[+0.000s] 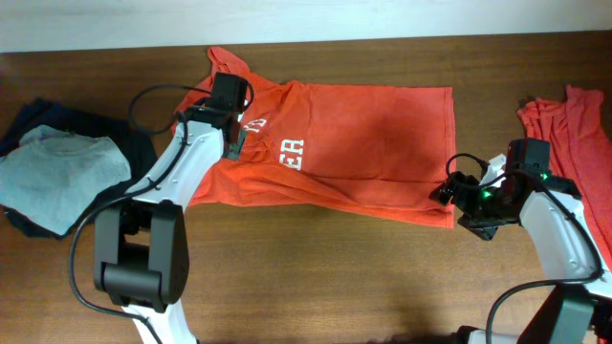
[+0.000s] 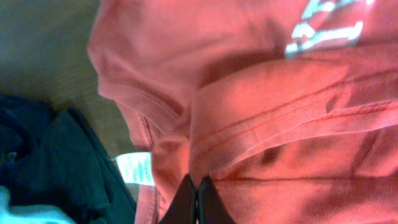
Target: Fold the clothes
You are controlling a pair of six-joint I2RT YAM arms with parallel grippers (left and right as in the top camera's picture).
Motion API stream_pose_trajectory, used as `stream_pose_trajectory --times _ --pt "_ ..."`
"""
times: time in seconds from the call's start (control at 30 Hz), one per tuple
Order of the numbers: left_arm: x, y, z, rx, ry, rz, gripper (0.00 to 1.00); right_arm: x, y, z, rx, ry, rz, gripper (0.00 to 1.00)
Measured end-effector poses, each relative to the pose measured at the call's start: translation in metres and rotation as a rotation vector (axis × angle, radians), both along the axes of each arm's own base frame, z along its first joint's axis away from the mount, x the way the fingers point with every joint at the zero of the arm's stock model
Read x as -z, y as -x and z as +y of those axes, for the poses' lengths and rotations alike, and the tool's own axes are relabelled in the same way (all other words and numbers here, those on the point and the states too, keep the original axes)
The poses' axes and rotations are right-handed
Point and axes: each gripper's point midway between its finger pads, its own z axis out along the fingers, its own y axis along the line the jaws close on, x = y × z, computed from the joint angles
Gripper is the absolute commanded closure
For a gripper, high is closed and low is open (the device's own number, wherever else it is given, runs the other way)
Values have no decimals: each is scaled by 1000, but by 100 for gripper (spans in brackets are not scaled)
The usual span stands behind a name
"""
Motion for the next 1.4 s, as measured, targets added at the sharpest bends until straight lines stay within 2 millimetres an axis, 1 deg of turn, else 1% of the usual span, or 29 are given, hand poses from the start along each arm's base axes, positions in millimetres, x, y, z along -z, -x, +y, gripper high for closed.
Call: stream_pose_trajectory --times 0.03,0.07,0.1,0.13,0.17,0.2,0.27,0.33,0.43,0.47,0.57,0.6,0.73,0.8,0.87,0.93,0.97,1.0,1.07,1.1,1.13,1.2,1.3,1.4 --pt "-8 -16 -1 -4 20 -73 100 0 0 0 0 0 1 12" --pt "-11 -22 -1 -8 30 -99 100 0 0 0 0 0 -1 12" --pt "-15 -29 -1 -9 51 -133 93 0 0 0 0 0 1 12" --pt "-17 -34 0 -11 62 -154 73 0 0 0 0 0 0 12" --pt "-18 -37 1 -17 75 -167 32 0 0 0 0 0 0 13" --pt "-19 -40 3 -20 83 -177 13 0 0 0 0 0 0 13" --pt "-19 -40 6 -34 92 -180 2 0 0 0 0 0 0 12" --pt "-17 -36 11 -61 98 -166 1 0 0 0 0 0 0 12" --pt "-10 -23 21 -111 77 -115 1 0 1 0 0 -1 4 12" --pt "-6 -9 27 -145 60 -56 1 0 1 0 0 -1 5 12" --pt "-2 22 38 -223 42 64 1 1 3 1 0 -2 15 12" --pt "-1 37 44 -265 43 123 1 1 5 0 1 2 24 12" --pt "5 70 60 -395 76 237 2 5 11 -5 8 38 56 13" --pt "7 76 68 -463 113 250 6 8 16 -11 15 73 83 14" --pt "9 78 77 -521 163 253 6 11 22 -18 32 111 113 19" --pt "10 79 81 -551 192 257 6 13 27 -27 65 137 144 20" --pt "11 80 84 -564 206 256 6 17 30 -35 92 151 165 20" --pt "11 80 85 -568 213 257 6 19 31 -38 102 151 175 21" --pt "11 79 83 -565 226 258 6 28 33 -44 118 147 207 26" --pt "12 78 82 -561 230 258 6 36 33 -44 119 134 230 27" --pt "12 78 81 -558 233 260 6 40 34 -42 119 123 244 27" --pt "12 78 80 -555 237 260 5 53 31 -37 110 80 268 28" --pt "12 78 80 -554 238 259 5 57 23 -36 103 62 239 28" --pt "12 73 80 -548 244 244 5 55 19 -33 85 43 214 28"
